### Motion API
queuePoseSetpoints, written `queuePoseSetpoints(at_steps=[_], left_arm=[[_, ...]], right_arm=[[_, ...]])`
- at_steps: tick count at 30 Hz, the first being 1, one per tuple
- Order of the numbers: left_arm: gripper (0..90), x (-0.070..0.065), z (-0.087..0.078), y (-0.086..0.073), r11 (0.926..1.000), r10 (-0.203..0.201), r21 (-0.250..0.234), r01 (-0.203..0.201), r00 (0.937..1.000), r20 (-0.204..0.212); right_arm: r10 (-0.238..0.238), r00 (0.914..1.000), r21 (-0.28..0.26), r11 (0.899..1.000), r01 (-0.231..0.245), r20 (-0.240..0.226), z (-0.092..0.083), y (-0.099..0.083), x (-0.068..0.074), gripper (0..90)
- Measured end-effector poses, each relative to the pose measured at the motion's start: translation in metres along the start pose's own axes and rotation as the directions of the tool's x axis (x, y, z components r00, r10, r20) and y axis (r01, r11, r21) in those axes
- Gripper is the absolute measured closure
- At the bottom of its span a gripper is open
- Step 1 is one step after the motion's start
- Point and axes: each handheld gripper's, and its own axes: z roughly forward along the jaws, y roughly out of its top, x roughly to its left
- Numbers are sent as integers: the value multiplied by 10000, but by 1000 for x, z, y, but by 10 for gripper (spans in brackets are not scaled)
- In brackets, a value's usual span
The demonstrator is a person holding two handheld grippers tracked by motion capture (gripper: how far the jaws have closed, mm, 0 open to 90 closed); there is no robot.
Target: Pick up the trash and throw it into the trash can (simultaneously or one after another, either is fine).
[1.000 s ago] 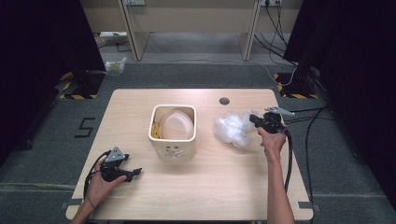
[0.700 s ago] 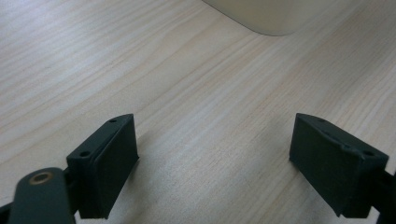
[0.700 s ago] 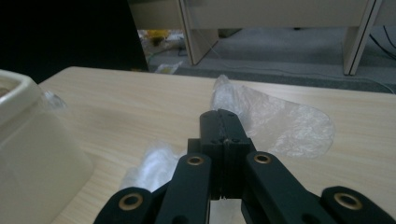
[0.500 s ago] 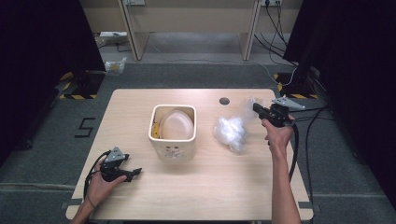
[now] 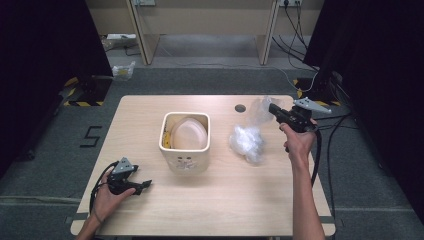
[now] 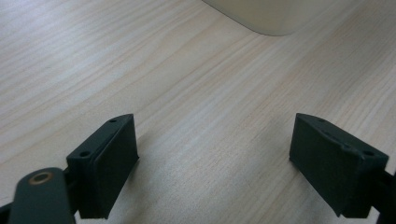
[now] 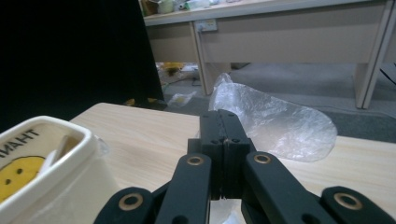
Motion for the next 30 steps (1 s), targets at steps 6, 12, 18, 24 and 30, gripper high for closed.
queuePoseSetpoints(at_steps=[6, 12, 18, 24, 30], left_arm=[[142, 0, 0, 0, 10000, -3, -3, 3, 10000, 0], [142, 0, 0, 0, 10000, -2, 6, 2, 10000, 5], [142, 0, 0, 0, 10000, -4, 3, 4, 10000, 0], [142, 0, 0, 0, 10000, -5, 1, 5, 10000, 1], [142, 0, 0, 0, 10000, -1, 4, 1, 10000, 1]], right_arm=[[-206, 9990, -220, 9996, 197, -402, -1, 13, 15, 900], [-384, 9967, -409, 9985, 356, -711, -1, 27, 27, 900], [-438, 9923, -617, 9974, 368, -1155, -1, 37, 42, 900], [-551, 9873, -742, 9963, 444, -1489, 0, 44, 50, 900], [-653, 9756, -837, 9953, 486, -2098, 4, 49, 69, 900]])
